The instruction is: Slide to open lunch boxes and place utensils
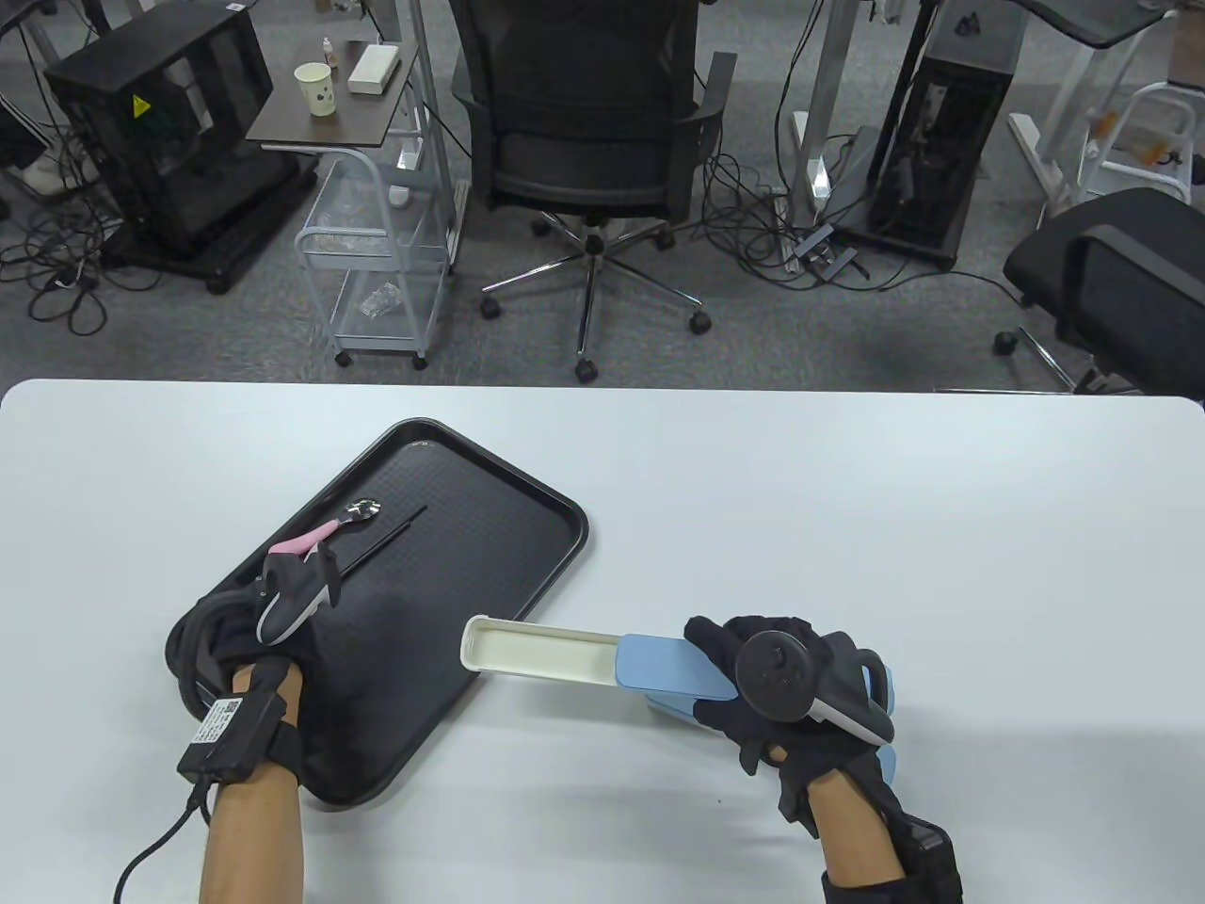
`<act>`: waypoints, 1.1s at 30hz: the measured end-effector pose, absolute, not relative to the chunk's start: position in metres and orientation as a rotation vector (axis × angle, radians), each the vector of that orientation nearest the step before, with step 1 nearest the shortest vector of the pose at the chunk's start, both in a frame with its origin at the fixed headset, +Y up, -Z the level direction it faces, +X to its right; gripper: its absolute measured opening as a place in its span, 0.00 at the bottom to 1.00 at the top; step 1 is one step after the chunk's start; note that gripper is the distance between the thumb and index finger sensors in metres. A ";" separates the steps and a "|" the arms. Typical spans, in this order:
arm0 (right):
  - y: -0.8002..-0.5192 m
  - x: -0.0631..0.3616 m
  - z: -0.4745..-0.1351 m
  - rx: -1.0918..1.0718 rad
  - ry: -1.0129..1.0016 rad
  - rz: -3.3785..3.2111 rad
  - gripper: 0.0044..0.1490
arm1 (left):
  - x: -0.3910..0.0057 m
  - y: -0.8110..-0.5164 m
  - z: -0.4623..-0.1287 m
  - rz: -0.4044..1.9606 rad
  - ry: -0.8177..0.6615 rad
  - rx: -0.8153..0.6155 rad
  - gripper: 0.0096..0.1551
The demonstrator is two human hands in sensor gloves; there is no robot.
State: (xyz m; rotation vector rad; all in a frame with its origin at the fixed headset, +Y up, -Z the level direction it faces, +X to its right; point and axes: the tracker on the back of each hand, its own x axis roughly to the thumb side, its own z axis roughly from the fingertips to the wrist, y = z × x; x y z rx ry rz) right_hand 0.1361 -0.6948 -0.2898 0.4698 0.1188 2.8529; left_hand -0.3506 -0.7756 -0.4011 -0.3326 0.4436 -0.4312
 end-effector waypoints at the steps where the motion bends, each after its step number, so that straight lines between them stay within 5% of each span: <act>1: -0.695 0.136 -0.290 0.470 0.118 2.853 0.50 | -0.350 -0.775 -0.401 -0.440 0.436 -0.304 0.24; 8: -0.694 0.138 -0.291 0.462 0.117 2.858 0.50 | -0.351 -0.772 -0.394 -0.436 0.418 -0.301 0.23; 15: -0.695 0.138 -0.290 0.459 0.118 2.861 0.50 | -0.357 -0.740 -0.363 -0.224 0.331 -0.184 0.24; 25: -0.697 0.135 -0.290 0.464 0.119 2.874 0.50 | -0.324 -0.686 -0.298 0.102 0.043 0.140 0.24; 33: -0.696 0.139 -0.289 0.441 0.077 2.890 0.50 | -0.299 -0.686 -0.268 0.090 -0.099 0.276 0.24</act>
